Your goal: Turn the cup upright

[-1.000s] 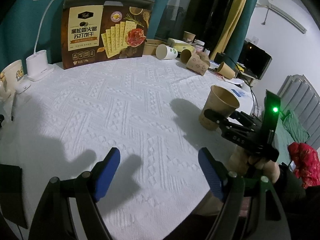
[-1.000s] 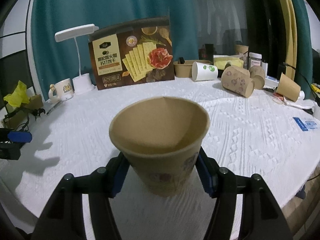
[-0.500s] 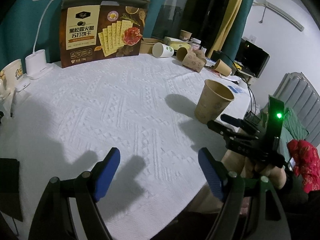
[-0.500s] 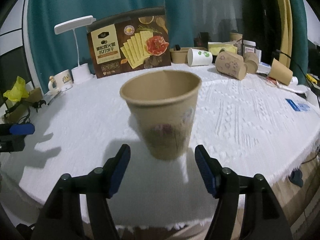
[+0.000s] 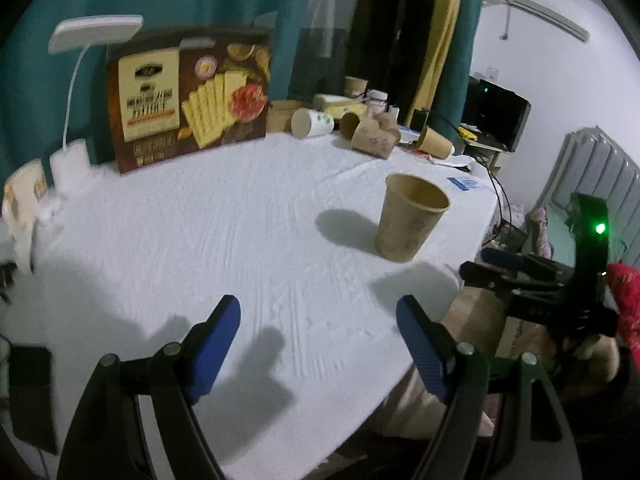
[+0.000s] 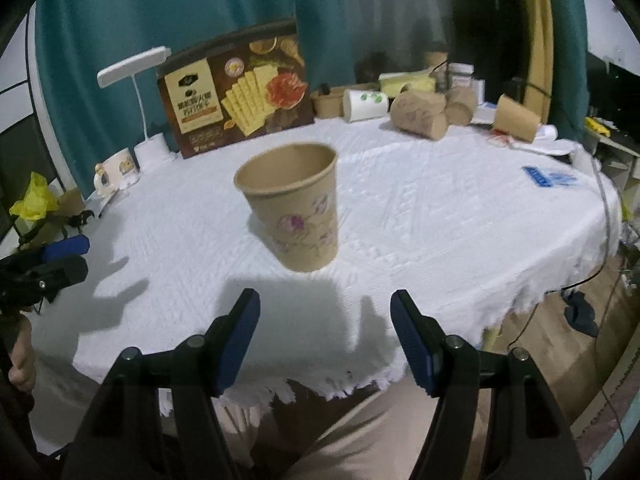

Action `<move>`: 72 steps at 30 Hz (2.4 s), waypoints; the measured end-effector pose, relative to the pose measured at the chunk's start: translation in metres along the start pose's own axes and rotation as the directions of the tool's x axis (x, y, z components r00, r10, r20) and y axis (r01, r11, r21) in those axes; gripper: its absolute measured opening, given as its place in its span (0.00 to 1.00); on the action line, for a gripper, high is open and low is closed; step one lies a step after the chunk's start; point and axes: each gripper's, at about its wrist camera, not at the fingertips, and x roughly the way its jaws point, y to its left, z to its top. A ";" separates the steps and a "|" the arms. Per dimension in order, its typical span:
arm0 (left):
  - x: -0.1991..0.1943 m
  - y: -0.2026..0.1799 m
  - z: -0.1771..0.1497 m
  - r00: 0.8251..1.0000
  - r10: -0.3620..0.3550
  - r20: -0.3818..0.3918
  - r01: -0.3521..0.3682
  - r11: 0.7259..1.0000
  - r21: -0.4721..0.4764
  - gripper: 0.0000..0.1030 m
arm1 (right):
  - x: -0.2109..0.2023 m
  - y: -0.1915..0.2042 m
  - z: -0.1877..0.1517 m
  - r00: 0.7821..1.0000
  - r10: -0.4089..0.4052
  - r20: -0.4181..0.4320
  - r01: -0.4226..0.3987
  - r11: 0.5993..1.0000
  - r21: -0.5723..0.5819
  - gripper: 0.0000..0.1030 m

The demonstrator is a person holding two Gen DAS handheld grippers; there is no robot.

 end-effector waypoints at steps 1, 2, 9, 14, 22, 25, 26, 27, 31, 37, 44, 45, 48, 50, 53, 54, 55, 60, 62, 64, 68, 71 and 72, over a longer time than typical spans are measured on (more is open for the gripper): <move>-0.002 -0.003 0.003 1.000 0.013 0.015 -0.013 1.000 0.016 0.78 | -0.007 -0.001 0.003 1.000 -0.008 0.010 0.008 1.000 0.002 0.63; -0.005 -0.007 0.006 0.999 0.031 0.034 -0.032 0.999 0.032 0.78 | -0.013 -0.002 0.006 1.000 -0.016 0.015 0.016 1.000 0.003 0.63; -0.027 -0.023 0.029 0.986 0.054 0.159 -0.065 0.996 0.065 0.83 | -0.062 0.006 0.033 0.994 -0.042 0.103 0.043 0.999 -0.013 0.64; -0.048 -0.032 0.047 0.970 0.044 0.239 -0.062 0.996 0.069 0.83 | -0.099 0.014 0.051 0.983 -0.043 0.179 0.047 0.999 -0.021 0.65; -0.083 -0.036 0.069 0.937 0.036 0.348 -0.056 0.997 0.047 0.84 | -0.147 0.027 0.073 0.958 -0.056 0.281 0.066 0.997 -0.026 0.73; -0.096 -0.038 0.076 0.922 0.083 0.378 -0.106 0.994 0.041 0.84 | -0.161 0.027 0.079 0.946 -0.046 0.322 0.058 0.998 -0.027 0.78; -0.099 -0.039 0.078 0.918 0.102 0.384 -0.126 0.991 0.038 0.84 | -0.162 0.028 0.080 0.944 -0.044 0.327 0.056 0.998 -0.027 0.79; -0.102 -0.040 0.081 0.911 0.122 0.393 -0.147 0.988 0.035 0.84 | -0.163 0.028 0.081 0.943 -0.042 0.330 0.054 0.998 -0.029 0.79; -0.107 -0.036 0.083 0.895 0.159 0.418 -0.174 0.985 -0.002 0.92 | -0.161 0.028 0.086 0.943 -0.041 0.331 0.059 0.997 -0.043 0.79; -0.097 -0.023 0.080 0.891 0.163 0.424 -0.163 0.986 -0.036 1.00 | -0.143 0.026 0.088 0.944 -0.067 0.324 0.088 0.995 -0.050 0.79; -0.079 -0.014 0.079 0.905 0.159 0.395 -0.169 0.986 -0.009 1.00 | -0.121 0.026 0.092 0.949 -0.066 0.308 0.087 0.995 -0.056 0.79; -0.078 -0.014 0.079 0.905 0.158 0.395 -0.170 0.985 -0.005 1.00 | -0.119 0.026 0.093 0.949 -0.064 0.307 0.087 0.994 -0.059 0.79; -0.075 -0.015 0.079 0.908 0.143 0.393 -0.158 0.987 0.004 1.00 | -0.116 0.027 0.094 0.950 -0.060 0.308 0.085 0.994 -0.068 0.79; -0.074 -0.015 0.079 0.908 0.137 0.395 -0.152 0.988 0.005 1.00 | -0.116 0.027 0.093 0.950 -0.057 0.308 0.083 0.994 -0.072 0.79; -0.074 -0.015 0.080 0.908 0.133 0.397 -0.147 0.989 0.004 1.00 | -0.115 0.028 0.094 0.949 -0.059 0.308 0.085 0.994 -0.073 0.79; -0.075 -0.015 0.079 0.907 0.130 0.400 -0.143 0.990 0.004 1.00 | -0.114 0.028 0.095 0.950 -0.059 0.308 0.086 0.994 -0.074 0.79; -0.076 -0.015 0.080 0.907 0.129 0.401 -0.143 0.990 0.004 1.00 | -0.114 0.028 0.095 0.950 -0.058 0.308 0.085 0.994 -0.073 0.79; -0.076 -0.015 0.079 0.907 0.129 0.400 -0.142 0.990 0.003 1.00 | -0.113 0.029 0.095 0.950 -0.056 0.306 0.083 0.994 -0.074 0.79; -0.077 -0.015 0.079 0.908 0.126 0.400 -0.140 0.990 0.005 1.00 | -0.112 0.029 0.095 0.950 -0.055 0.308 0.082 0.994 -0.075 0.79; -0.077 -0.017 0.079 0.908 0.126 0.400 -0.140 0.990 0.005 1.00 | -0.111 0.029 0.095 0.950 -0.054 0.307 0.081 0.994 -0.075 0.79; -0.078 -0.017 0.080 0.910 0.124 0.397 -0.137 0.991 0.005 1.00 | -0.112 0.029 0.095 0.950 -0.054 0.307 0.081 0.994 -0.075 0.79; -0.077 -0.017 0.080 0.909 0.124 0.399 -0.137 0.991 0.002 1.00 | -0.111 0.029 0.095 0.950 -0.054 0.308 0.081 0.994 -0.075 0.79; -0.077 -0.017 0.080 0.909 0.124 0.399 -0.136 0.991 0.002 1.00 | -0.111 0.030 0.095 0.950 -0.055 0.307 0.082 0.994 -0.075 0.79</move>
